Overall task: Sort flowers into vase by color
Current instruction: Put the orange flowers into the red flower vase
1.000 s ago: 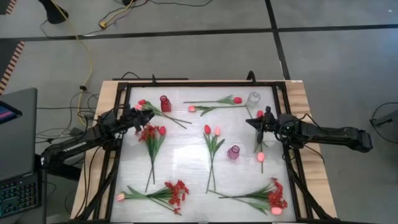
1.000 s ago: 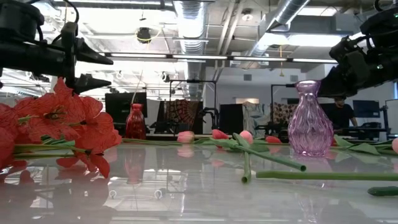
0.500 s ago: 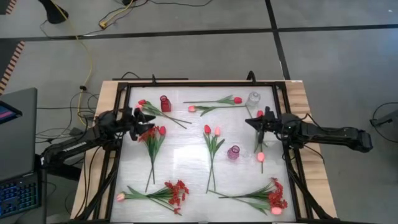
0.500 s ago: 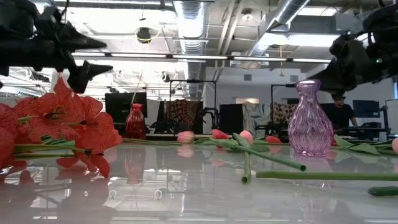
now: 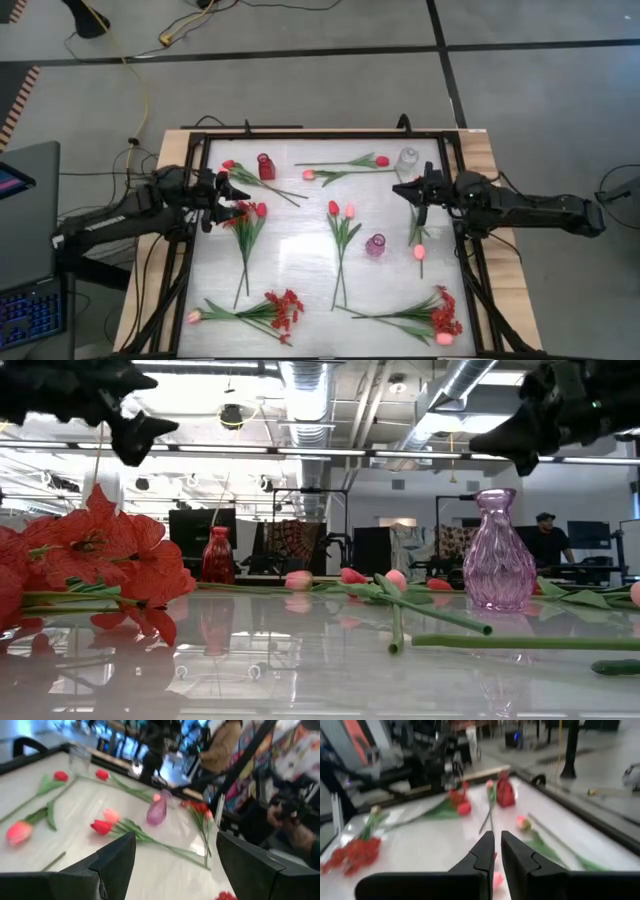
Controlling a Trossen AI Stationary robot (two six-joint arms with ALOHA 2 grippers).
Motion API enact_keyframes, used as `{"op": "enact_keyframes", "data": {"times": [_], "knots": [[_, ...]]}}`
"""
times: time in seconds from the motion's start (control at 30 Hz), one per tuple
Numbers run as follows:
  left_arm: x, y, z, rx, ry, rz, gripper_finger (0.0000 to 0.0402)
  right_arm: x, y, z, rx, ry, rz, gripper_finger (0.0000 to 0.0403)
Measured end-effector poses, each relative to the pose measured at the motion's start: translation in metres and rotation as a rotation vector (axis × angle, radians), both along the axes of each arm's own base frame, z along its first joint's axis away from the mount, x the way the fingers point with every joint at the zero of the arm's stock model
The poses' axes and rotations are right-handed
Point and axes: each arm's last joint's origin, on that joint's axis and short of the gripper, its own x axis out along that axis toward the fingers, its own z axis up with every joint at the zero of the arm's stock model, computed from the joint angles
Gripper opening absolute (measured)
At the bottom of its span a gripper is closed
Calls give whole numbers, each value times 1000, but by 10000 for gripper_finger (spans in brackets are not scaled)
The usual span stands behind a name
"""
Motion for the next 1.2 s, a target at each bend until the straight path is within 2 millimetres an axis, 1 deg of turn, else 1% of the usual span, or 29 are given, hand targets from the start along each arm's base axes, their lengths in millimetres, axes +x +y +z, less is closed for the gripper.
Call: {"op": "enact_keyframes", "data": {"times": [0.17,0.27,0.43,0.53,0.6,0.7,0.77,0.87,0.93,1.03,1.13,1.2], "knots": [[25,-5,18,46,70,-47,265,16,7,15,9,165,68,62],[42,-12,27,66,105,-117,265,28,13,22,-20,241,125,62],[67,-30,45,125,109,-279,265,45,27,32,-98,286,197,62],[77,-39,51,155,115,-319,265,52,34,37,-137,295,215,62],[83,-42,52,173,133,-283,265,56,40,37,-148,306,229,62],[93,-45,44,188,189,-209,265,61,49,34,-162,330,259,62],[101,-44,36,154,241,-129,265,63,55,31,-174,347,272,62],[114,-44,27,94,344,-84,265,66,62,27,-199,370,262,62],[121,-44,26,21,442,-37,265,68,65,25,-218,382,237,62],[126,-43,32,-91,608,83,265,69,66,22,-236,396,211,62],[123,-47,31,-196,814,212,265,70,66,22,-230,398,209,62],[118,-49,29,-228,931,285,265,71,67,22,-201,391,198,62]]}}
